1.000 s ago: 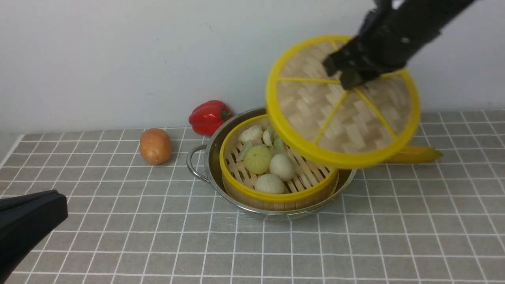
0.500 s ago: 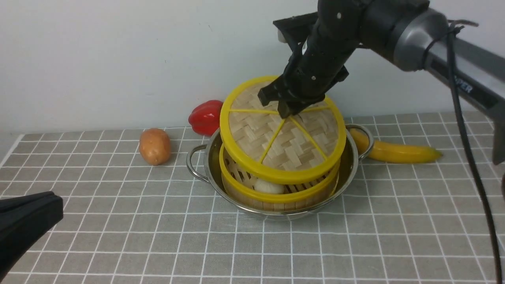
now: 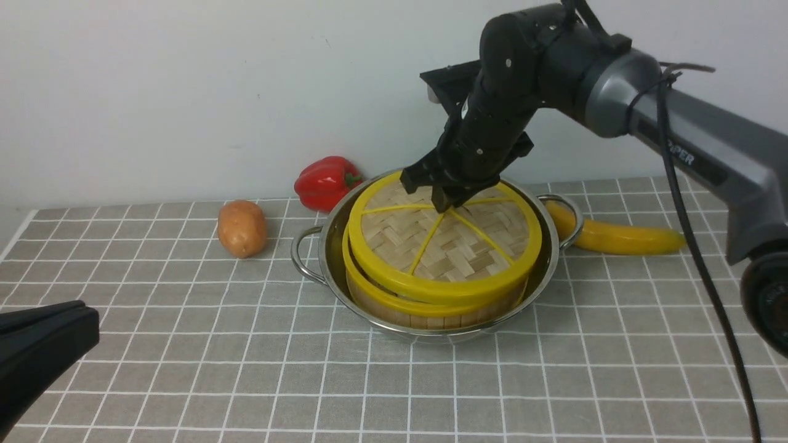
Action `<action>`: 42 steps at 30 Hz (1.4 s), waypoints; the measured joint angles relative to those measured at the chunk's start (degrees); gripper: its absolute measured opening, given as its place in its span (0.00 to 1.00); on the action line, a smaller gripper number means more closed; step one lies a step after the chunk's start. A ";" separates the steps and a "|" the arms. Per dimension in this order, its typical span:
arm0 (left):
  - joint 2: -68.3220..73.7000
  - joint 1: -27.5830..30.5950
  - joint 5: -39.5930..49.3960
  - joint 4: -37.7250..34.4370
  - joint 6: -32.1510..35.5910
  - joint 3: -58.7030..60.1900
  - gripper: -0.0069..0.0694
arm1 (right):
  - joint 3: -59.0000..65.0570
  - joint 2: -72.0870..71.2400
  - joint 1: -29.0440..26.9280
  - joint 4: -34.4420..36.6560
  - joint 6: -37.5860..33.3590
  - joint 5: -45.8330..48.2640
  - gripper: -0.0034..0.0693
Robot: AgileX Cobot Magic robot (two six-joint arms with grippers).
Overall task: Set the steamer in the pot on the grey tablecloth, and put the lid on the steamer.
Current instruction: 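Place the bamboo steamer lid onto the steamer basket in the pot with the right gripper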
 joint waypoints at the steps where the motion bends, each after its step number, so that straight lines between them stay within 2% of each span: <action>1: 0.00 0.00 0.00 0.00 0.00 0.00 0.09 | -0.04 0.13 0.00 0.56 -0.38 -0.13 0.25; 31: 0.00 0.00 0.02 0.07 0.06 0.07 0.09 | -0.11 0.24 2.10 0.93 -3.59 -1.10 0.25; 42: 0.00 0.00 0.02 0.07 0.06 0.07 0.09 | -0.13 0.24 2.74 -1.82 -3.22 -1.10 0.25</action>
